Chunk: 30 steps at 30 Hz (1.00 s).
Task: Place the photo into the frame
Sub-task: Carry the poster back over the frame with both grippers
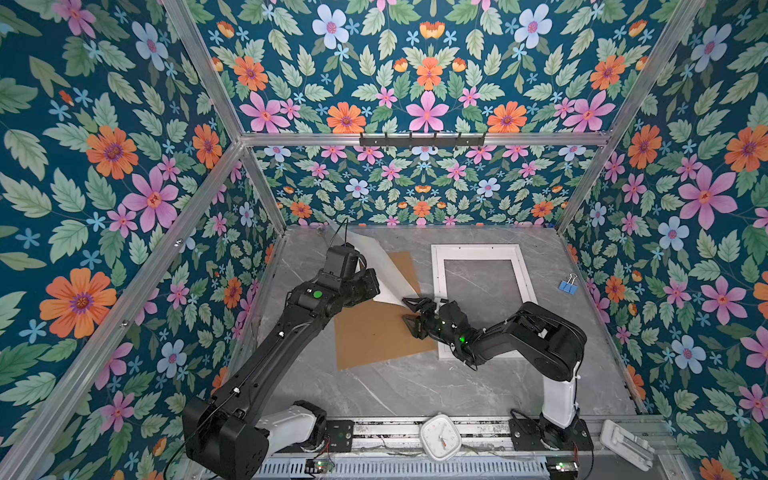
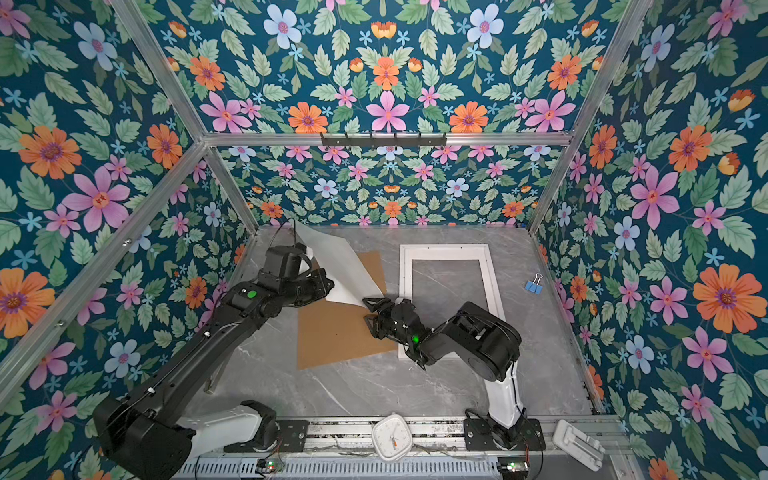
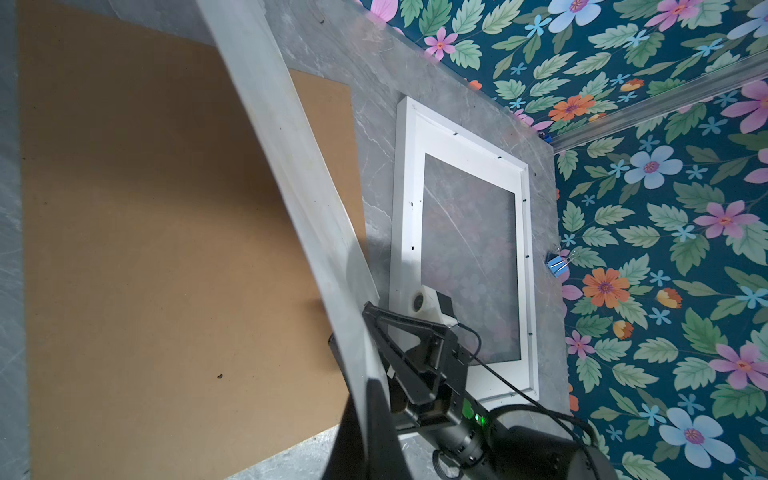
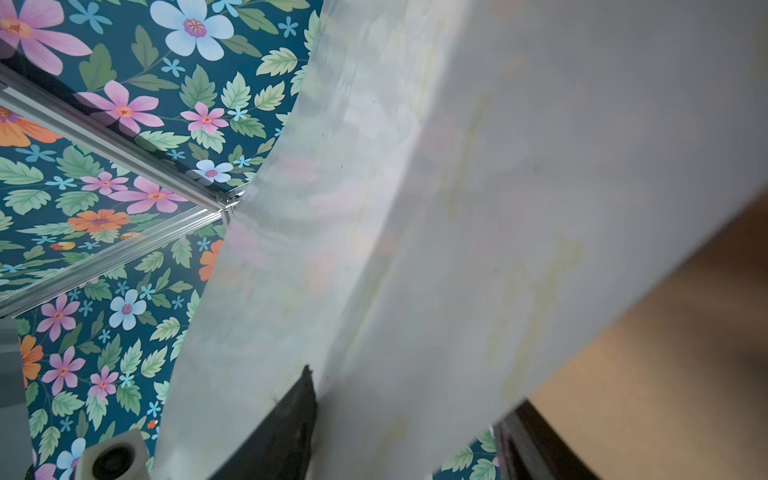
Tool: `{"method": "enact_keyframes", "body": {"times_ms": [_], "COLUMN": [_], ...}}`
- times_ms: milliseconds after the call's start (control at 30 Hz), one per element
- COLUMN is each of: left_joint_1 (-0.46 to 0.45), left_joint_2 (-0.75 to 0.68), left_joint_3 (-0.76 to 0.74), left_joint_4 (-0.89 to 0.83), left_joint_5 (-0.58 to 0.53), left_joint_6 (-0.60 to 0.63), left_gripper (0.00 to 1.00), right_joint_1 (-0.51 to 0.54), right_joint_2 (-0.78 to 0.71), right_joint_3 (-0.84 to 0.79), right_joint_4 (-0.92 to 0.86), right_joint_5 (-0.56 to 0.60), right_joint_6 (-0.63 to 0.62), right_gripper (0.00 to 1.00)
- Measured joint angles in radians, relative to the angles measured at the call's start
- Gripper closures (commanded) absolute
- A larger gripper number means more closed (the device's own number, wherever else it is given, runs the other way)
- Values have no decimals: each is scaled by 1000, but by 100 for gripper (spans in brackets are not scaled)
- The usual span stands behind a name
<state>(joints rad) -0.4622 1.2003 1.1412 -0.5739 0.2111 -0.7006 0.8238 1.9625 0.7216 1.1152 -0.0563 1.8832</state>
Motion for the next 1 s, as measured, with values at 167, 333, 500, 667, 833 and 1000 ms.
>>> {"method": "enact_keyframes", "body": {"times_ms": [167, 333, 500, 667, 833, 1000], "left_joint_1": [0, 0, 0, 0, 0, 0], "left_joint_2": [-22, -41, -59, -69, -92, -110], "left_joint_3": [-1, -3, -5, -6, -7, -8], "left_joint_4": [-11, -27, -31, -49, -59, -38], "left_joint_5": [-1, -2, -4, -4, 0, 50], "left_joint_6": [-3, -3, -6, -6, 1, 21], "left_gripper": [100, 100, 100, 100, 100, 100], "right_joint_1": [-2, -10, -25, -36, -47, -92], "right_joint_2": [24, 24, 20, -11, -69, -178], "right_joint_3": [0, 0, 3, 8, 24, 21], "right_joint_4": [19, 35, 38, 29, -5, -70], "right_joint_5": [26, 34, 36, 32, 10, -20], "right_joint_6": [7, 7, 5, -11, -47, -121], "right_gripper": [50, 70, 85, 100, 100, 100]}}
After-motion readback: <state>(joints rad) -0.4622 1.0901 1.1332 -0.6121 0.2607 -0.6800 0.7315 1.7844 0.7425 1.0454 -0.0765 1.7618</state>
